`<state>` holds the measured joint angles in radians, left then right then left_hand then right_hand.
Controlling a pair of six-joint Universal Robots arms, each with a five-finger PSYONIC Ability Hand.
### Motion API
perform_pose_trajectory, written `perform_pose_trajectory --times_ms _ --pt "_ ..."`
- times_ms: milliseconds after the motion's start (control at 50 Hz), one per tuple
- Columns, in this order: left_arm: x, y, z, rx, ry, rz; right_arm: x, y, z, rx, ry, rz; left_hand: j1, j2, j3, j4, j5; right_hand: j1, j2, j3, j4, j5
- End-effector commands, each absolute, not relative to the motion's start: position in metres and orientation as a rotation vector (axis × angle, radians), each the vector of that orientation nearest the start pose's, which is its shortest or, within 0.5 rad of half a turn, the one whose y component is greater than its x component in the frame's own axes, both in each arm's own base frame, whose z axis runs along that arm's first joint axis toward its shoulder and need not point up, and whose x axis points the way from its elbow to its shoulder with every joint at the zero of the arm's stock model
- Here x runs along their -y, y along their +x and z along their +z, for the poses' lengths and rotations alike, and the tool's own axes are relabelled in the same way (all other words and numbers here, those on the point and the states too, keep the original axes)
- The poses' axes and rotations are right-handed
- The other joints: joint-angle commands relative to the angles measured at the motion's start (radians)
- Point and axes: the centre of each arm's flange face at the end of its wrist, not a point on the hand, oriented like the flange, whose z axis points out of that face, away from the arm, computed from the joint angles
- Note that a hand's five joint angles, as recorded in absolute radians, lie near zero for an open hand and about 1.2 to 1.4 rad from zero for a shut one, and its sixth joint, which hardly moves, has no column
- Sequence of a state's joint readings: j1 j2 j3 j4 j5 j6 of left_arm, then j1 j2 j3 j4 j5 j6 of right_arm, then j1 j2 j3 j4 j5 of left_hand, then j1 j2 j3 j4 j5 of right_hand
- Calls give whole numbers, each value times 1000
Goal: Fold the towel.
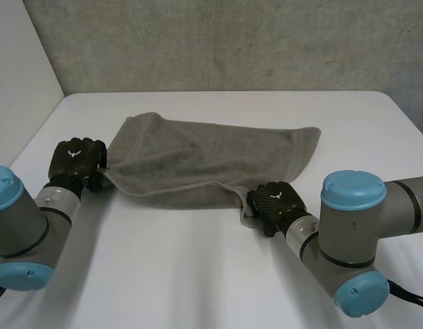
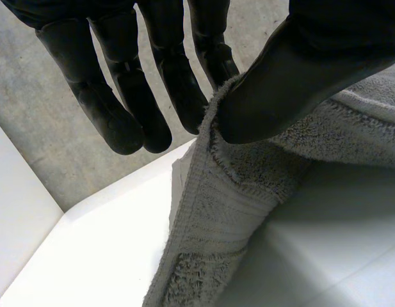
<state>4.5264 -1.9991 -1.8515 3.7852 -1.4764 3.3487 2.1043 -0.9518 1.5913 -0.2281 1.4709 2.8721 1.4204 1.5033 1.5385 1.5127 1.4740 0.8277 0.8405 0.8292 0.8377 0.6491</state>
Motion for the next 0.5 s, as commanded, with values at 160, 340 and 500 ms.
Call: perform_pose_trajectory --times_ms 160,340,500 --pt "316 -202 143 -2267 561 -2182 247 308 100 -2203 -1088 -1625 -24 -107 -142 -116 -252 0 -13 -1 -10 4" --pt "316 -202 143 -2269 559 -2183 252 309 104 -2198 -1076 -1659 -24 -107 -142 -116 -252 12 -1 10 2 16" --pt "316 -202 142 -2270 559 -2181 257 310 101 -2194 -1069 -1675 -24 -107 -142 -116 -252 21 8 19 11 25"
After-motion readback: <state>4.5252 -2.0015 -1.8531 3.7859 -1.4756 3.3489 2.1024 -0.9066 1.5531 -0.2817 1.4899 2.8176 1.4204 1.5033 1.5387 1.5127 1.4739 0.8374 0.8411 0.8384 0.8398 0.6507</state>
